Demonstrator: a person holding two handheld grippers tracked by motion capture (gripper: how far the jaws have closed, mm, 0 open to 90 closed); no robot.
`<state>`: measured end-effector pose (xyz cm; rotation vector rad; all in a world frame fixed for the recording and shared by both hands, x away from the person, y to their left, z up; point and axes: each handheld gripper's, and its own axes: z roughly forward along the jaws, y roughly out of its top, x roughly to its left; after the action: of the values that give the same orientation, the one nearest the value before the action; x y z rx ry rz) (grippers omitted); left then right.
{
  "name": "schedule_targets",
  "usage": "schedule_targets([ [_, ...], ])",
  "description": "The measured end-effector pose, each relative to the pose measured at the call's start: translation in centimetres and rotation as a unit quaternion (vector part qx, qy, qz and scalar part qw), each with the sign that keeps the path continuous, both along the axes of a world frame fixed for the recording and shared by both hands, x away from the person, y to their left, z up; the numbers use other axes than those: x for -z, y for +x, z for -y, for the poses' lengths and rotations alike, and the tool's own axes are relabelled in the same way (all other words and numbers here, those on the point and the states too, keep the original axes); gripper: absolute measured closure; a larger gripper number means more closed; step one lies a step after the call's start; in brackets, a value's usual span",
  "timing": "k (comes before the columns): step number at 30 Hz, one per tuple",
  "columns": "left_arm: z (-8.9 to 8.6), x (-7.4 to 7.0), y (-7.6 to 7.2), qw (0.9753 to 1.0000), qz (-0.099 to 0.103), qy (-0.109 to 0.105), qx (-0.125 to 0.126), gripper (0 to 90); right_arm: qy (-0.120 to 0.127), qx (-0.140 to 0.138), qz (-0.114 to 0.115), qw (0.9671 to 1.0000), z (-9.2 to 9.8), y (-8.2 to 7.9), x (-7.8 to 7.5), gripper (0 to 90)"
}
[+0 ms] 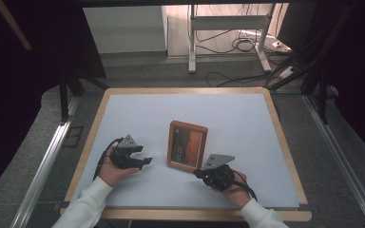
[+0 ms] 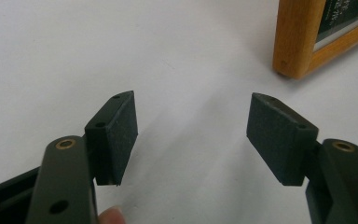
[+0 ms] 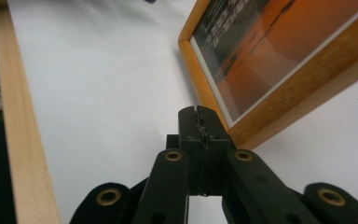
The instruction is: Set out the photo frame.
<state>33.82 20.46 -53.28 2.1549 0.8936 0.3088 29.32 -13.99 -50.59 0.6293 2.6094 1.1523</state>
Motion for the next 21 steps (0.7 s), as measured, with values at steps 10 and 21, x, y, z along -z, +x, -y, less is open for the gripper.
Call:
schedule_targets([
  [10,-0.1,0.0,0.0,1.0,0.001,-0.002,-0.001,33.3,-0.028,-0.003,-0.007,0.9996,-1.4,1.1,1.6,89.8],
  [21,0.0,0.0,0.0,1.0,0.002,-0.001,0.001,33.3,-0.029,0.005,-0.014,0.9995,-1.0,1.5,2.0,89.9],
])
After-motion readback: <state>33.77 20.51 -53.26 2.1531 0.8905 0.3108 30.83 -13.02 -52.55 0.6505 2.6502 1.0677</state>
